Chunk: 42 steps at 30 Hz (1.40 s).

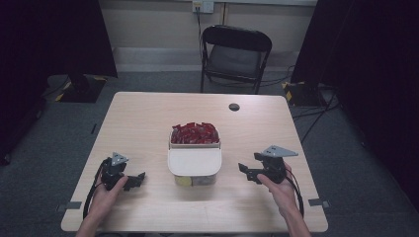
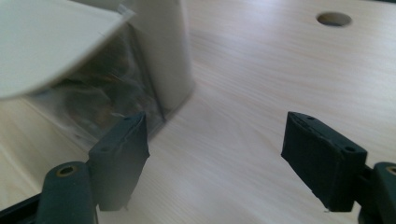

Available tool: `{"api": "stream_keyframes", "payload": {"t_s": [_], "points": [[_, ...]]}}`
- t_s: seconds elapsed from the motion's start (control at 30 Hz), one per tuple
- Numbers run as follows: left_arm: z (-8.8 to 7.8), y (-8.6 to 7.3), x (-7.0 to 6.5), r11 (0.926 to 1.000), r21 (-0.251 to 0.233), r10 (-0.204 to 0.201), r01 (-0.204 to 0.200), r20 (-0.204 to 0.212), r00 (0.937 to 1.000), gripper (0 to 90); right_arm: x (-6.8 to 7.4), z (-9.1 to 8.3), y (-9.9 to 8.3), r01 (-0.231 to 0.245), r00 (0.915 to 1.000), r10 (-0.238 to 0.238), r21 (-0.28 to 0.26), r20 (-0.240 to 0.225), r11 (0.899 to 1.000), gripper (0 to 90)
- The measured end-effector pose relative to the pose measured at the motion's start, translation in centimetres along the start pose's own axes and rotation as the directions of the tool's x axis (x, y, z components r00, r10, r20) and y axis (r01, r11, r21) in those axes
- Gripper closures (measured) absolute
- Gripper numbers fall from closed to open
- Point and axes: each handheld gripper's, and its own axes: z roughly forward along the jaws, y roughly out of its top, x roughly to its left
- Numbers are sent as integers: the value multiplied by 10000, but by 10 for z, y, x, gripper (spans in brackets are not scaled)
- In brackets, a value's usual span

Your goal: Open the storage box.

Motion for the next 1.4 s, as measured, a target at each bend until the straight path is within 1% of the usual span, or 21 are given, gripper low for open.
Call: {"api": "stream_keyframes", "payload": {"t_s": [0.07, 0.1, 0.13, 0.17, 0.23, 0.27, 0.3, 0.33, 0.4, 0.47, 0.53, 0.63, 0.67, 0.73, 0.77, 0.87, 0.93, 1.03, 1.17, 1.33, 1.4], "points": [[0, 0, 0, 10000, 0, -2, 2, -1, 10000, 0, 8, 2, 9, 246, 9988, -259, -322, -419, 9992, 199], [0, 0, 0, 10000, 4, 7, -7, -3, 10000, 0, 17, 4, 18, 558, 9966, -581, -403, -588, 9976, 185], [0, 0, 0, 10000, 4, 7, -7, -3, 10000, 0, 17, 4, 18, 558, 9966, -581, -403, -588, 9976, 185], [0, 0, 0, 10000, -1, -1, 1, -3, 10000, 0, 21, 5, 22, 654, 9946, -685, -420, -775, 9970, 181], [0, 0, 0, 10000, -4, -25, 25, 5, 10000, 0, 29, 8, 30, 803, 9920, -834, -357, -947, 9961, 171], [0, 0, 0, 10000, -2, -15, 15, 2, 10000, 0, 36, 12, 36, 1002, 9892, -1032, -337, -1040, 9944, 158], [0, 0, 0, 10000, -1, -19, 19, 3, 10000, 0, 39, 14, 38, 1025, 9875, -1059, -348, -1166, 9941, 158], [0, 0, 0, 10000, -1, -19, 19, 3, 10000, 0, 39, 14, 38, 1025, 9875, -1059, -348, -1166, 9941, 158], [0, 0, 0, 10000, -5, -22, 22, 3, 10000, 0, 46, 20, 41, 1167, 9844, -1201, -341, -1282, 9926, 145], [0, 0, 0, 10000, -1, -12, 12, 0, 10000, 0, 48, 22, 42, 1148, 9836, -1183, -336, -1359, 9928, 146], [0, 0, 0, 10000, -4, -23, 23, 6, 10000, 0, 54, 23, 44, 1239, 9788, -1300, -477, -1581, 9911, 145], [0, 0, 0, 10000, -2, -20, 20, 5, 10000, 0, 57, 23, 44, 1300, 9762, -1360, -458, -1688, 9904, 144], [0, 0, 0, 10000, 1, 5, -5, -1, 10000, 0, 60, 23, 42, 1385, 9733, -1430, -375, -1797, 9897, 144], [0, 0, 0, 10000, -9, -4, 4, 6, 10000, 0, 62, 23, 41, 1406, 9722, -1443, -334, -1844, 9895, 145], [0, 0, 0, 10000, -4, -21, 21, 6, 10000, 0, 65, 23, 37, 1477, 9706, -1499, -253, -1886, 9887, 144], [0, 0, 0, 10000, 0, 5, -5, -2, 10000, 0, 67, 24, 33, 1467, 9699, -1477, -196, -1936, 9890, 144], [0, 0, 0, 10000, -3, -4, 4, -2, 10000, 0, 68, 26, 28, 1533, 9678, -1521, -96, -2008, 9881, 144], [0, 0, 0, 10000, -1, -14, 14, 2, 10000, 0, 68, 28, 25, 1527, 9691, -1493, 22, -1962, 9883, 143], [0, 0, 0, 10000, 1, -18, 18, 4, 10000, 0, 70, 31, 16, 1588, 9673, -1509, 227, -2037, 9871, 145], [0, 0, 0, 10000, 23, 12, -12, 0, 10000, 0, 70, 35, 14, 1622, 9685, -1529, 322, -1965, 9862, 147], [0, 0, 0, 10000, 0, -17, 17, 6, 10000, 0, 70, 35, 14, 1566, 9697, -1485, 271, -1938, 9873, 150]]}}
